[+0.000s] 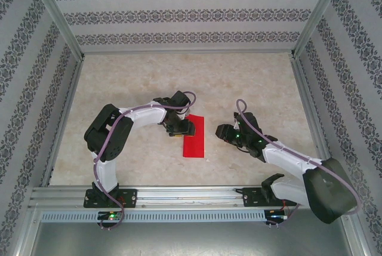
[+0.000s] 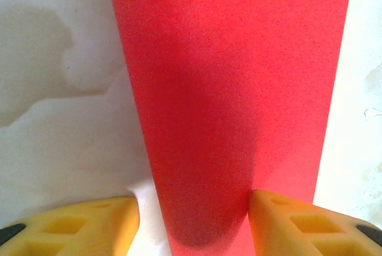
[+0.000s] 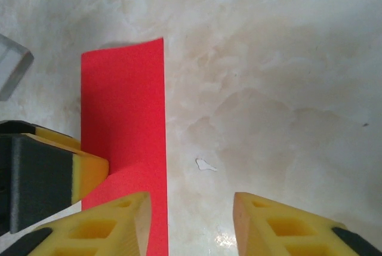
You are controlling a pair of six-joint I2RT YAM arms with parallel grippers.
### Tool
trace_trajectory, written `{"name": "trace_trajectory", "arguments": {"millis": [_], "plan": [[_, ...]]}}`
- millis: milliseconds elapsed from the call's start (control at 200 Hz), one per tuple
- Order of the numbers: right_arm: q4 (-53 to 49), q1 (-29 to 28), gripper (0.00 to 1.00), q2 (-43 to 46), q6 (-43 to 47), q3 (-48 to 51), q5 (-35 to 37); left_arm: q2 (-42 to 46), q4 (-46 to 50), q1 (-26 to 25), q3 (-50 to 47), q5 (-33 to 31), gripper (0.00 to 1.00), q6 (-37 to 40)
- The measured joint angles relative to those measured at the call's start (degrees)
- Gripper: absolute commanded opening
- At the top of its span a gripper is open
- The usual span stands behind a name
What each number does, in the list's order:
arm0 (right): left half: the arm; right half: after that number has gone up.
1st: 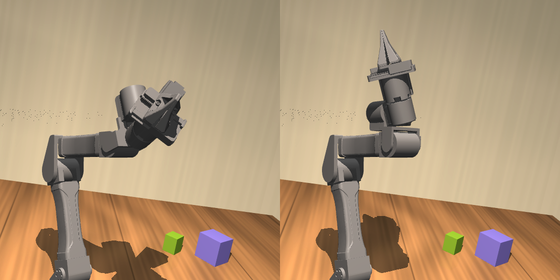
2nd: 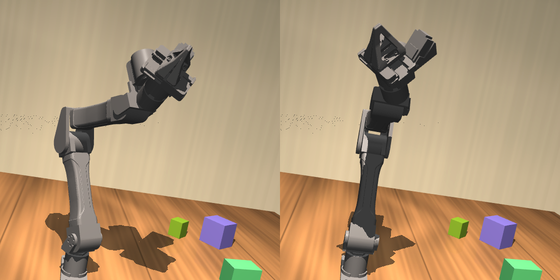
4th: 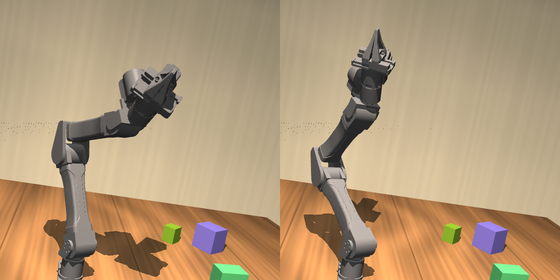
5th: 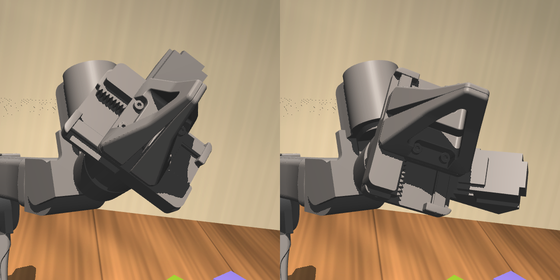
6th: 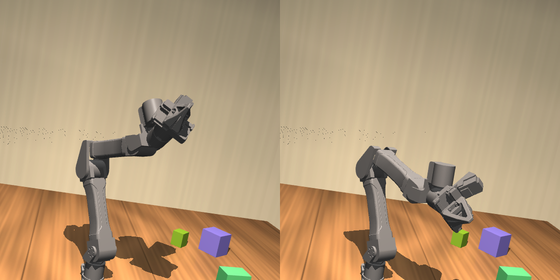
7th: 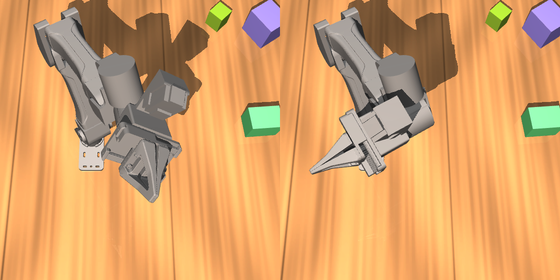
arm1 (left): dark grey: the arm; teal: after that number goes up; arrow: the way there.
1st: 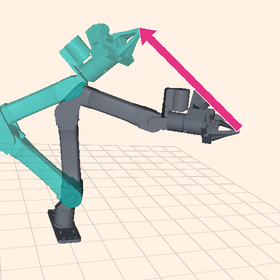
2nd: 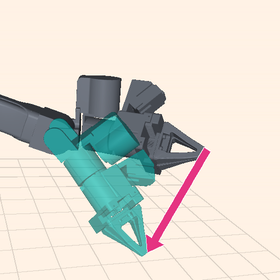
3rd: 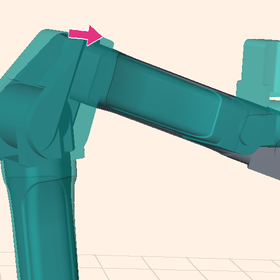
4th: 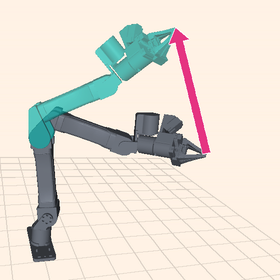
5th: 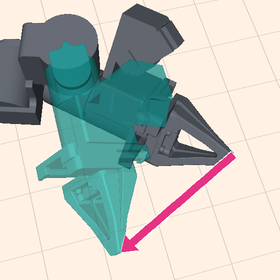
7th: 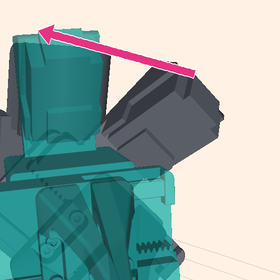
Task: Fold a paper plane with a square sheet of paper (fold left side to right side)
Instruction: First fold in half a square sheet of paper at the center of the table, then hold the square sheet of paper at the center of the table.
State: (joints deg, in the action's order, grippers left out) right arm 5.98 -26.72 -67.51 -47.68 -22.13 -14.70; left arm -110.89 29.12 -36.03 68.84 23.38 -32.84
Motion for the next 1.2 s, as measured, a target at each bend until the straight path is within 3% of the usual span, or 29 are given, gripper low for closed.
{"name": "trace_trajectory", "arguments": {"millis": [415,894,1199], "plan": [[8.68,-7.23,0.00,-18.56,-2.01,-8.46,-4.92,0.00,0.00,0.00,0.02,-0.02,0.54,0.00],[10.34,-8.04,0.00,-25.33,-2.12,-10.10,-5.35,0.13,-0.02,0.00,-0.04,-0.17,0.54,0.00],[10.10,-8.04,0.00,-26.40,-1.90,-11.08,-5.86,4.83,-6.16,-0.24,-4.92,-0.15,0.62,0.02]]}}
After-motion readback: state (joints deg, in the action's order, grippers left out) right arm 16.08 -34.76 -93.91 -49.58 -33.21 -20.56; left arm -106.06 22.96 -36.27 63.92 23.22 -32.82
